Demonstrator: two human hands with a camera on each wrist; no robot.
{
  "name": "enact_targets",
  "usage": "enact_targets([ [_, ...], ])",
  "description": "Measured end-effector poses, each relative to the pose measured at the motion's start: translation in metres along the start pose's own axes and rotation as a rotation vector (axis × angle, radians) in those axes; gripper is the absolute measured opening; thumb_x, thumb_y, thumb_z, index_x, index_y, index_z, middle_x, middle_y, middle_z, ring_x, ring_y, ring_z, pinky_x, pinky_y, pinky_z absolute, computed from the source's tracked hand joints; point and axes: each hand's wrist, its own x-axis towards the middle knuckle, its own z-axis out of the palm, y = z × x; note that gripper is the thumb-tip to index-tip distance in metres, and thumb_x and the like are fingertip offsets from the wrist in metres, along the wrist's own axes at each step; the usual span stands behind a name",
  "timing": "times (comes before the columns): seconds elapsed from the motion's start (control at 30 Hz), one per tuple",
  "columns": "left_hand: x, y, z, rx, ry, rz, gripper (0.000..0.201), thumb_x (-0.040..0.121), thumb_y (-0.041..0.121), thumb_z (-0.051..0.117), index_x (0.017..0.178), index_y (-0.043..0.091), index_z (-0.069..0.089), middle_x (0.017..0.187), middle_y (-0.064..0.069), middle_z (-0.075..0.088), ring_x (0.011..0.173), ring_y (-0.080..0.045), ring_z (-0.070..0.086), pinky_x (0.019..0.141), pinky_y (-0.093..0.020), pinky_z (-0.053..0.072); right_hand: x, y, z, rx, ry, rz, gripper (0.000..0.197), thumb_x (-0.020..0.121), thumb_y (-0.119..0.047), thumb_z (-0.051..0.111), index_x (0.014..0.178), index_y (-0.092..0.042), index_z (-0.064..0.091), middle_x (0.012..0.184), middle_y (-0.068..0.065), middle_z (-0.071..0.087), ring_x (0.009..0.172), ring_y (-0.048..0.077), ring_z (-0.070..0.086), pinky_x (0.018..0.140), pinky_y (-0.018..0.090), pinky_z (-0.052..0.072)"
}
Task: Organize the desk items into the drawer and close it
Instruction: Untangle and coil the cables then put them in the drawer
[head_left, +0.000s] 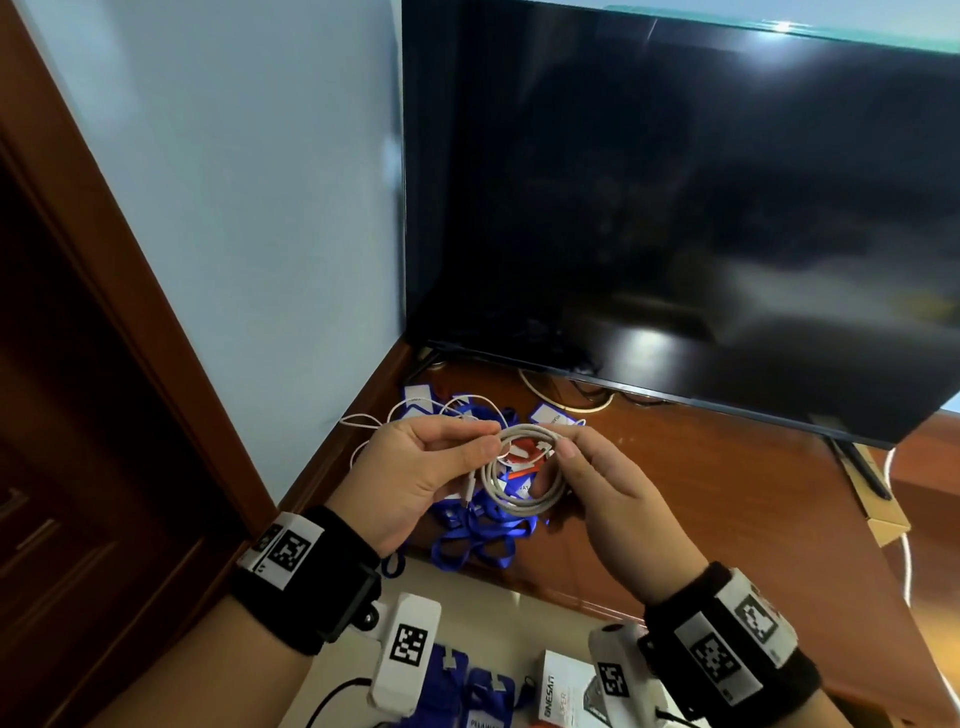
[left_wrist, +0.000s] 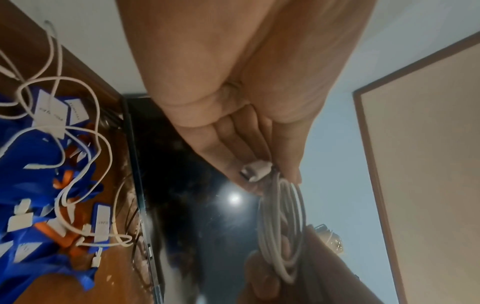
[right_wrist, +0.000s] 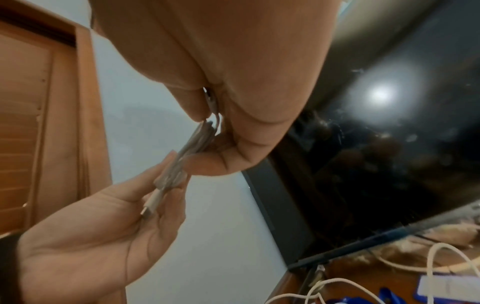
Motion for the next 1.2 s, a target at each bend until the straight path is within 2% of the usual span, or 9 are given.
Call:
enact_targets([
  [0.1, -0.002, 0.009, 0.000, 0.078, 0.011, 0.037, 0.043, 0.074, 0.020, 0.081, 0.116, 0.010, 0.077, 0.108, -0.011, 0.080, 0.106, -0.027, 0.076, 0.100, -0.052, 0.057, -0.005, -0.006, 0.006, -0.143, -0.020, -0.108, 0.030, 0.108, -0.040, 0.042, 0.105, -0.022, 0.067, 0.080, 0.003, 0.066, 0.071, 0.022, 0.061, 0.068, 0.048, 0.054],
  [0.3, -0.008, 0.018, -0.001, 0.277, 0.016, 0.174, 0.035, 0.073, 0.028, 0.085, 0.106, 0.016, 0.081, 0.098, -0.004, 0.082, 0.095, -0.021, 0.079, 0.085, -0.036, 0.064, -0.003, -0.004, 0.012, -0.200, 0.069, -0.204, 0.032, 0.102, -0.053, 0.039, 0.090, -0.030, 0.059, 0.077, 0.004, 0.061, 0.063, 0.014, 0.055, 0.060, 0.033, 0.047],
  [0.47, -0.008, 0.021, -0.007, 0.335, -0.032, 0.154, 0.026, 0.079, 0.018, 0.082, 0.104, 0.013, 0.079, 0.095, -0.010, 0.081, 0.090, -0.028, 0.078, 0.076, -0.035, 0.066, -0.003, -0.002, 0.010, -0.183, 0.085, -0.237, 0.033, 0.100, -0.054, 0.039, 0.088, -0.028, 0.057, 0.078, 0.007, 0.061, 0.064, 0.019, 0.057, 0.061, 0.042, 0.050],
  [0.6, -0.010, 0.022, -0.011, 0.411, -0.117, 0.125, 0.026, 0.083, 0.011, 0.081, 0.108, 0.015, 0.077, 0.098, -0.007, 0.081, 0.092, -0.027, 0.078, 0.080, -0.037, 0.065, -0.003, 0.000, 0.008, -0.189, 0.126, -0.227, 0.040, 0.100, -0.056, 0.039, 0.091, -0.021, 0.056, 0.077, 0.009, 0.060, 0.066, 0.028, 0.056, 0.065, 0.058, 0.049],
  [0.7, -0.014, 0.024, -0.008, 0.487, -0.105, 0.147, 0.023, 0.084, 0.015, 0.081, 0.107, 0.016, 0.077, 0.096, -0.002, 0.081, 0.092, -0.021, 0.078, 0.080, -0.035, 0.065, -0.003, -0.001, 0.007, -0.216, 0.130, -0.220, 0.042, 0.100, -0.057, 0.039, 0.091, -0.019, 0.056, 0.076, 0.009, 0.059, 0.067, 0.031, 0.056, 0.066, 0.060, 0.048],
  [0.83, -0.018, 0.030, -0.009, 0.632, -0.077, 0.238, 0.020, 0.088, 0.020, 0.081, 0.107, 0.022, 0.079, 0.096, 0.010, 0.080, 0.093, -0.009, 0.076, 0.083, -0.025, 0.062, -0.002, -0.001, 0.007, -0.237, 0.143, -0.213, 0.038, 0.100, -0.055, 0.038, 0.089, -0.023, 0.055, 0.076, 0.007, 0.059, 0.066, 0.028, 0.056, 0.065, 0.057, 0.049],
  [0.97, -0.020, 0.039, -0.014, 0.709, -0.049, 0.286, 0.016, 0.090, 0.020, 0.079, 0.105, 0.027, 0.079, 0.094, 0.012, 0.078, 0.092, -0.007, 0.074, 0.082, -0.021, 0.060, -0.003, 0.003, 0.006, -0.269, 0.124, -0.203, 0.034, 0.102, -0.053, 0.037, 0.089, -0.027, 0.053, 0.076, 0.004, 0.060, 0.066, 0.026, 0.056, 0.064, 0.054, 0.050],
  [1.1, -0.022, 0.047, -0.017, 0.786, -0.048, 0.307, 0.012, 0.091, 0.024, 0.077, 0.101, 0.030, 0.078, 0.091, 0.015, 0.076, 0.090, -0.005, 0.072, 0.078, -0.019, 0.059, -0.003, 0.006, 0.007, -0.355, 0.113, -0.210, 0.028, 0.107, -0.043, 0.036, 0.085, -0.032, 0.050, 0.072, -0.009, 0.058, 0.063, 0.014, 0.054, 0.060, 0.028, 0.047],
  [1.2, -0.025, 0.044, -0.012, 0.748, -0.057, 0.280, 0.011, 0.090, 0.022, 0.078, 0.099, 0.028, 0.077, 0.089, 0.012, 0.076, 0.085, -0.006, 0.073, 0.075, -0.018, 0.058, -0.001, 0.004, 0.007, -0.367, 0.135, -0.205, 0.027, 0.104, -0.040, 0.037, 0.086, -0.026, 0.051, 0.074, -0.006, 0.059, 0.064, 0.013, 0.054, 0.059, 0.024, 0.044],
])
